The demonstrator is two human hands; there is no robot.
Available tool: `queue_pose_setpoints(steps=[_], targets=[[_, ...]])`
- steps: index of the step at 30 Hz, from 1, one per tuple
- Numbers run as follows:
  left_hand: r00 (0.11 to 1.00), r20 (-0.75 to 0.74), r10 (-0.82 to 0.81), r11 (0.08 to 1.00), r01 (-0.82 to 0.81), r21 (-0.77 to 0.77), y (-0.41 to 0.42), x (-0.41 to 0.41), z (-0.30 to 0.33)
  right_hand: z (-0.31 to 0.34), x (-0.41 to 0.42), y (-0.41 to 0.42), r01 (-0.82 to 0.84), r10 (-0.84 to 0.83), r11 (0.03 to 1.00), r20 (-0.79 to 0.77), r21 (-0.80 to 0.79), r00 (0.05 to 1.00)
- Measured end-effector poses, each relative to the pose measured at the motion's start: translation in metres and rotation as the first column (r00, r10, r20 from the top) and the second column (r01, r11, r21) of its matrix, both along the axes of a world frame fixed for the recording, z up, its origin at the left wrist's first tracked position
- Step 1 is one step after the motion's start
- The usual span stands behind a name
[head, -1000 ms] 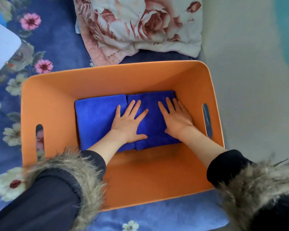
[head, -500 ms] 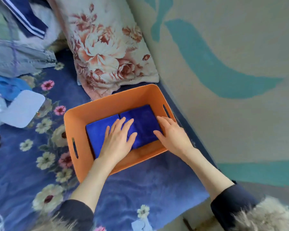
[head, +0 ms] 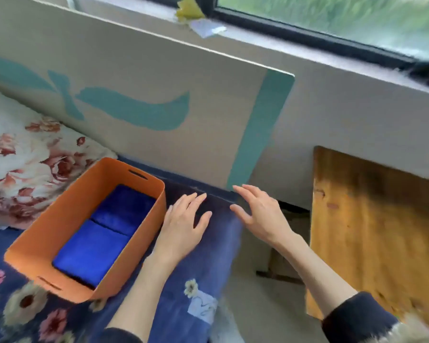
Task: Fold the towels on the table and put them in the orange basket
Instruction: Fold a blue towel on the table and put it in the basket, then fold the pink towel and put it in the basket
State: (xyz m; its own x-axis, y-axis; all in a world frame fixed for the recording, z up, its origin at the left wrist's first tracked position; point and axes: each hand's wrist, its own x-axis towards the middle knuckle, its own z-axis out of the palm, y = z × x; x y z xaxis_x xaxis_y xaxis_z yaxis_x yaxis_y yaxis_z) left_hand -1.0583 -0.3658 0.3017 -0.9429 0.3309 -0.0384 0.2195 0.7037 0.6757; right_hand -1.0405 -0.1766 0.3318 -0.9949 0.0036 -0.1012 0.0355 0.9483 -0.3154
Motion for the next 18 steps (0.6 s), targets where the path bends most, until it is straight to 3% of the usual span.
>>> queue_pose_setpoints(steps=[4, 8, 18], targets=[[0.964, -0.066, -0.257, 0.965, 0.26, 0.04, 0.063, 0.029, 0.027, 0.02, 0.076, 0.053, 0.261, -0.261, 0.965, -0.039, -0.022, 0.964], [0.872, -0.157, -0.464, 0.88, 0.474, 0.035, 0.121, 0.059, 0.05, 0.035, 0.15, 0.093, 0.458, -0.461, 0.887, -0.048, -0.062, 0.886], [0.488, -0.224, -0.843, 0.503, 0.864, -0.009, 0.242, 0.2, 0.092, 0.067, 0.375, 0.135, 0.842, -0.853, 0.519, -0.154, -0.147, 0.499]])
